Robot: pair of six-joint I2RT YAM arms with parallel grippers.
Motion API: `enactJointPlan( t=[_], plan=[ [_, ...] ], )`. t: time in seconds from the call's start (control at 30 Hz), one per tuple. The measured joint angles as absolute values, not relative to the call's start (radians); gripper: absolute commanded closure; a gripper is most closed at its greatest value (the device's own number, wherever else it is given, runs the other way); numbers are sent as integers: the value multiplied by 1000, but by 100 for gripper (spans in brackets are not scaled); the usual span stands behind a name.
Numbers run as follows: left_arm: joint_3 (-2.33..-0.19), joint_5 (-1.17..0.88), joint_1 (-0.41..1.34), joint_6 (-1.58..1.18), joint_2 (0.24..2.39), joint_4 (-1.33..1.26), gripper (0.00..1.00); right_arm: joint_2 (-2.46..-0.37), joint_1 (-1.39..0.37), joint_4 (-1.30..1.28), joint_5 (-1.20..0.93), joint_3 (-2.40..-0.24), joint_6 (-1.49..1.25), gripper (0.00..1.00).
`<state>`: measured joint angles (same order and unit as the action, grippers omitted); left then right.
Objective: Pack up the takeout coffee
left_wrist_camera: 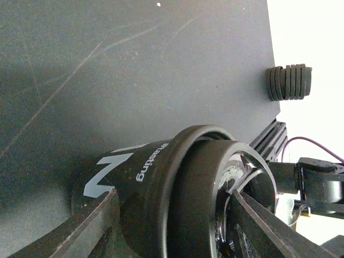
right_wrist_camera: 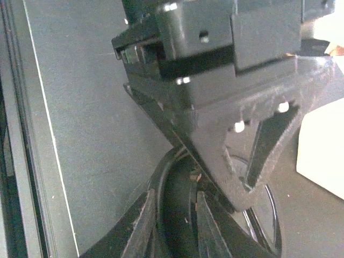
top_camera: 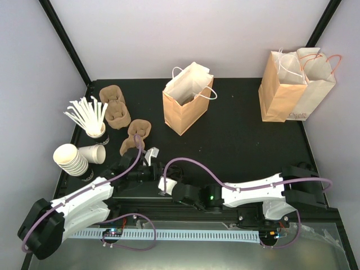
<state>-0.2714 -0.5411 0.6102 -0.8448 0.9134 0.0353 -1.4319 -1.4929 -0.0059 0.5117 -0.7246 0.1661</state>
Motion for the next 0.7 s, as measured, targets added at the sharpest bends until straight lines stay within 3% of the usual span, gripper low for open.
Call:
enactJointPlan(
  t=[0.7],
  plan=[
    [-329, -561, 617, -780, 1010, 39, 44, -1554, -1534, -285, 689, -914, -172, 81]
  ],
)
